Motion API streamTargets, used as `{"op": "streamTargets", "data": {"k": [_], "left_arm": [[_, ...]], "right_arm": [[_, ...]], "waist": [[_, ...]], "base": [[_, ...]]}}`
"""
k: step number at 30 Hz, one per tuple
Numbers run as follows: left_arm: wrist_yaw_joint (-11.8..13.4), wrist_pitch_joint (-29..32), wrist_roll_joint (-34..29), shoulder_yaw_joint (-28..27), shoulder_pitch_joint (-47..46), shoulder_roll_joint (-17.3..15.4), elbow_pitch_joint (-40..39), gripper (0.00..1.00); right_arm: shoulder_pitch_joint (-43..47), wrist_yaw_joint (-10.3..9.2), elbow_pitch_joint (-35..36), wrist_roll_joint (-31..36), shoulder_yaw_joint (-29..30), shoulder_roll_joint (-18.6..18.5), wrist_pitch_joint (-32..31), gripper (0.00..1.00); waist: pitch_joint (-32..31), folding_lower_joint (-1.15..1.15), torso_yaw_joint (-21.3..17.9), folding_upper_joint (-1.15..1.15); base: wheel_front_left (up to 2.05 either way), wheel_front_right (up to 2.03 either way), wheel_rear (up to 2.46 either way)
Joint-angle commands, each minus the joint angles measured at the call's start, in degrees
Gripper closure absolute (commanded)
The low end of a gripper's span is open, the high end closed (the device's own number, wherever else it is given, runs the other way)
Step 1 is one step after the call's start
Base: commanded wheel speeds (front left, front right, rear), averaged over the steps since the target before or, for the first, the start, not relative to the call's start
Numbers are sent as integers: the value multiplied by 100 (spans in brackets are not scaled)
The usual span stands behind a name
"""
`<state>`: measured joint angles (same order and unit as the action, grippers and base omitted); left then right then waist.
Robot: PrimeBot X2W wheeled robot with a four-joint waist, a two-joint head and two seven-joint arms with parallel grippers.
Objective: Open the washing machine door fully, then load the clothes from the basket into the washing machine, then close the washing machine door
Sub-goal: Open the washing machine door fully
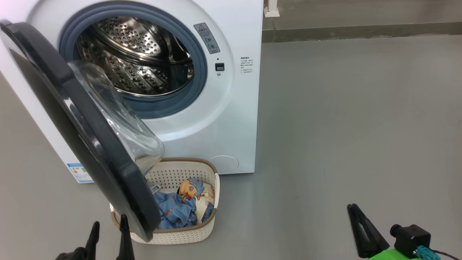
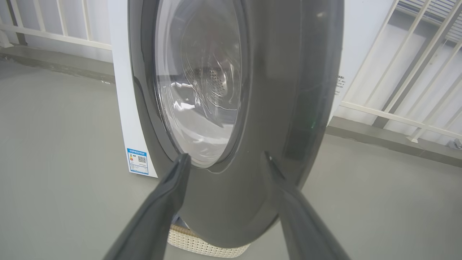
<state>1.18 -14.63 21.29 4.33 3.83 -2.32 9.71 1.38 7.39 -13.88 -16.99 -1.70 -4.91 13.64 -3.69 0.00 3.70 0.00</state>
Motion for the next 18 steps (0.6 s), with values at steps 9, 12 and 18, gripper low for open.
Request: {"op": "streamTargets", "data": {"k": [9,12,18], "left_arm": [[-35,-37,-110,-205,-101,-55,-104,0],[-37,-37,-107,-181,-101,-55,-98,0],[-11,-37,-85,-143,-97,-55,-109,0]], "right_arm": [[-60,10,268,313,-156,72,-34,0],[-39,10,263,327,-151,94,-24,0],[-6,10,271,316,-172,121,-16,0]], "waist": [[20,0,-27,0],[27,0,-2,0],[43,0,19,0]], "base": [[0,0,0],[0,0,0],[0,0,0]]}}
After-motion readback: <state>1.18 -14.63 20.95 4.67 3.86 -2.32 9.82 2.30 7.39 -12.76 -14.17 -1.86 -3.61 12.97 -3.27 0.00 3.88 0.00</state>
